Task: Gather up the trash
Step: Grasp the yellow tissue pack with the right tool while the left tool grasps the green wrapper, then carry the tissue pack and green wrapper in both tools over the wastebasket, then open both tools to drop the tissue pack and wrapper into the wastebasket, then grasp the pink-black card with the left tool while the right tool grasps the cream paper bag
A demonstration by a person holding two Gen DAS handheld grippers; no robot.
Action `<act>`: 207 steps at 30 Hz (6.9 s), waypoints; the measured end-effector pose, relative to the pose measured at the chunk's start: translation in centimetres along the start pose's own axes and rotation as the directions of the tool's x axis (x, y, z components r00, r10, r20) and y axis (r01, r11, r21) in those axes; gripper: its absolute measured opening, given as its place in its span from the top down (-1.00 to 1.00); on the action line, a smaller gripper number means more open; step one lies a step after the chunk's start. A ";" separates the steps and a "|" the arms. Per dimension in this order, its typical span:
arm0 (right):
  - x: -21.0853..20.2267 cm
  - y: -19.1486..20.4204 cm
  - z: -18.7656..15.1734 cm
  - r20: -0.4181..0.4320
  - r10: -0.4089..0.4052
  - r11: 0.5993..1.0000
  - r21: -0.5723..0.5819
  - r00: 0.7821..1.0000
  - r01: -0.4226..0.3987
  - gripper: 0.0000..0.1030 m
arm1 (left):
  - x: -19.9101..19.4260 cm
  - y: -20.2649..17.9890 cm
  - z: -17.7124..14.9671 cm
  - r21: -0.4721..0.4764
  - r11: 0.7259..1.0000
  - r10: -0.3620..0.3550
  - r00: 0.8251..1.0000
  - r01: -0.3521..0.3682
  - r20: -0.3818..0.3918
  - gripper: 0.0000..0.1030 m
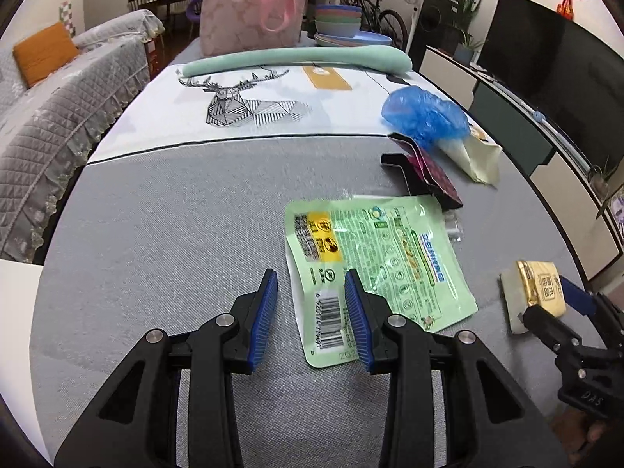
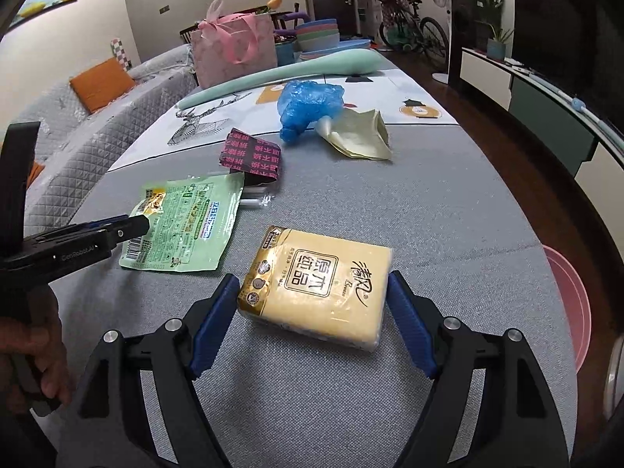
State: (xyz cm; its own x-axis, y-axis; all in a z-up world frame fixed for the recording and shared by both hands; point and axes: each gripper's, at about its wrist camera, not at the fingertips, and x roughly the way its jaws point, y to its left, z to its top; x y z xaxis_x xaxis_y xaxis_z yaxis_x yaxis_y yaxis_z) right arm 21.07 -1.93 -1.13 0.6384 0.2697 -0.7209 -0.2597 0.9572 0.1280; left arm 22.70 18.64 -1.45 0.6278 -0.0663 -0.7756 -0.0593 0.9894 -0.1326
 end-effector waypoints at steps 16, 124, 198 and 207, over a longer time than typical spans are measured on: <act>-1.4 -0.7 -0.2 0.036 0.008 1.000 0.007 0.999 -0.008 -0.47 | -4.6 0.1 0.8 0.014 0.999 -0.040 0.993 0.038 0.109 0.96; -14.2 -30.8 -1.1 0.202 -0.365 0.899 0.331 0.909 0.288 -0.47 | -5.9 -30.0 -3.2 0.291 0.919 -0.337 0.912 0.265 0.233 0.99; 4.8 -4.9 9.1 0.103 0.022 1.000 -0.013 0.994 -0.021 0.34 | -0.3 -6.2 3.7 0.023 0.993 -0.121 0.972 0.119 0.200 0.39; 9.3 -5.5 10.6 0.020 -0.017 1.000 0.022 1.000 0.016 0.18 | 2.3 -5.3 4.5 -0.025 0.987 -0.154 0.976 0.160 0.152 0.39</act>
State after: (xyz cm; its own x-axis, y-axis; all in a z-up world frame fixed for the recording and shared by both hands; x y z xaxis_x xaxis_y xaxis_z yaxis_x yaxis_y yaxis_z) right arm 36.11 -3.51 -1.34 0.6567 0.2558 -0.7095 -0.2335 0.9635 0.1313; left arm 27.97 13.87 0.24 0.7402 -0.1976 -0.6427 0.0221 0.9625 -0.2705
